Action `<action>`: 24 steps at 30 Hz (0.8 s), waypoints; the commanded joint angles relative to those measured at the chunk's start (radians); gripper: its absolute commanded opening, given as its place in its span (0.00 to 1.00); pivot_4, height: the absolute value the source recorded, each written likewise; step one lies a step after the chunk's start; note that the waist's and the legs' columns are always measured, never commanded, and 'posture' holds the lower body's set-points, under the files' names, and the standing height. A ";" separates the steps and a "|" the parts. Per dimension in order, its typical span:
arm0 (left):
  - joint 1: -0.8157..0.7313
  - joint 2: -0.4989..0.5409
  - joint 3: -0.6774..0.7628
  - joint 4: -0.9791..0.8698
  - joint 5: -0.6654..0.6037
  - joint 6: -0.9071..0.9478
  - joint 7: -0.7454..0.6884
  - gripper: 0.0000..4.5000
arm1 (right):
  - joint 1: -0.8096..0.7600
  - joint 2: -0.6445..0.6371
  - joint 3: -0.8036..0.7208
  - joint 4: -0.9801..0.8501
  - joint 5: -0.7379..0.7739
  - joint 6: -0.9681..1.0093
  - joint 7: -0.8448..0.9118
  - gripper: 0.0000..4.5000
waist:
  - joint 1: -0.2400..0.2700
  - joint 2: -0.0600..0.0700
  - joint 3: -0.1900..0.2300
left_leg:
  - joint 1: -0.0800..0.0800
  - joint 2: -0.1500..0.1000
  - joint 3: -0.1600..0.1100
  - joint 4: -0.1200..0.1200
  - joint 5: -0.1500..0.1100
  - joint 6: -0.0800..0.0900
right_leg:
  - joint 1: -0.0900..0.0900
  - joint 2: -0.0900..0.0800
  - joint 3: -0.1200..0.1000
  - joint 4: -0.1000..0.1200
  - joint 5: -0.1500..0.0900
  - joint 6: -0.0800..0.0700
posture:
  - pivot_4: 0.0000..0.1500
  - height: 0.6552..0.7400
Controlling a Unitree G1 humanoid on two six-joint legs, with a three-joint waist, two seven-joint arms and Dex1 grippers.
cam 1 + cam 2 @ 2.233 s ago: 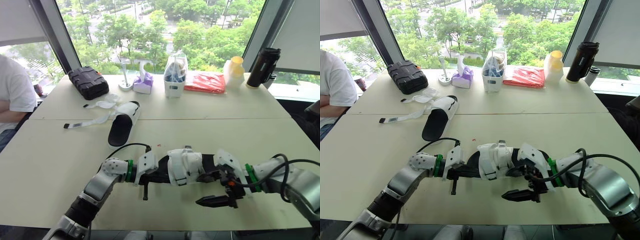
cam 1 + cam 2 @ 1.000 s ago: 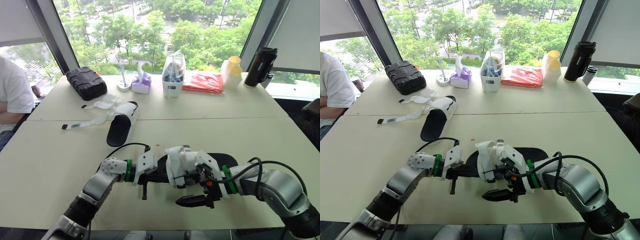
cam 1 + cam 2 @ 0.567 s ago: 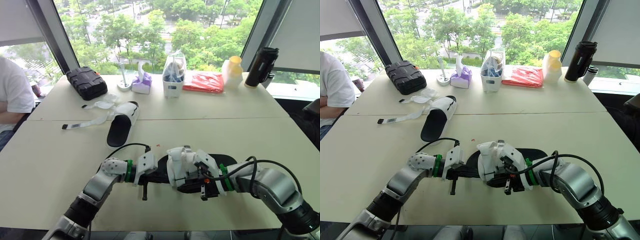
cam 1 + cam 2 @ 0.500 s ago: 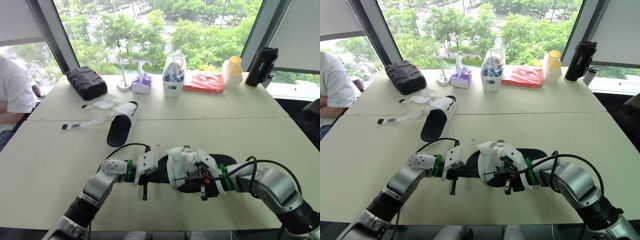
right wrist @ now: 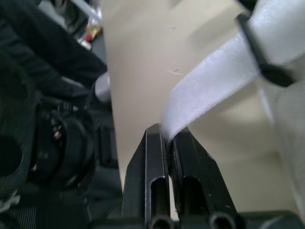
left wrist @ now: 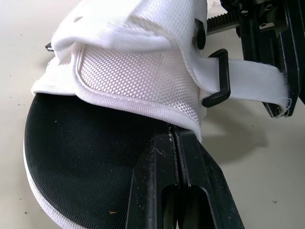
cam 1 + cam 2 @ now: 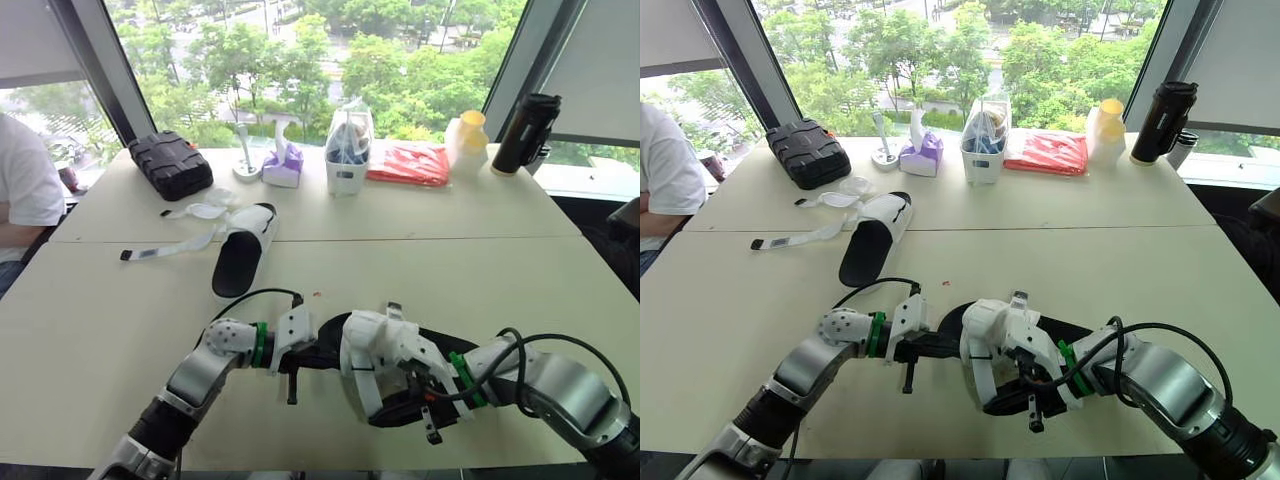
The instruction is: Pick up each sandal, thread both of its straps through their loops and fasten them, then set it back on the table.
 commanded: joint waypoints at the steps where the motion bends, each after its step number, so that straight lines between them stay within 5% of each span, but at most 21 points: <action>1: 0.075 0.033 -0.093 0.041 0.062 0.083 0.000 0.00 | 0.057 -0.033 0.114 -0.040 0.002 -0.002 0.079 0.01 | 0.000 -0.002 -0.002 | 0.000 0.000 0.000 -0.002 0.000 0.000 | 0.000 0.000 0.000 0.000 -0.001 -0.001 | 1.00 1.00; 15: 0.092 0.041 -0.110 0.007 0.057 0.104 -0.005 0.00 | 0.062 -0.078 0.176 -0.063 -0.116 -0.102 0.156 0.01 | 0.000 -0.012 -0.018 | 0.002 0.004 0.000 -0.003 -0.007 -0.009 | 0.001 0.003 -0.002 0.000 -0.011 -0.008 | 1.00 1.00; 24: 0.071 0.028 -0.123 0.048 0.068 0.080 -0.001 0.00 | 0.067 -0.136 0.018 -0.147 -0.129 -0.227 0.145 0.01 | 0.012 -0.007 -0.016 | 0.001 0.003 0.000 -0.002 -0.008 -0.008 | 0.001 0.002 -0.001 0.000 -0.011 -0.008 | 1.00 1.00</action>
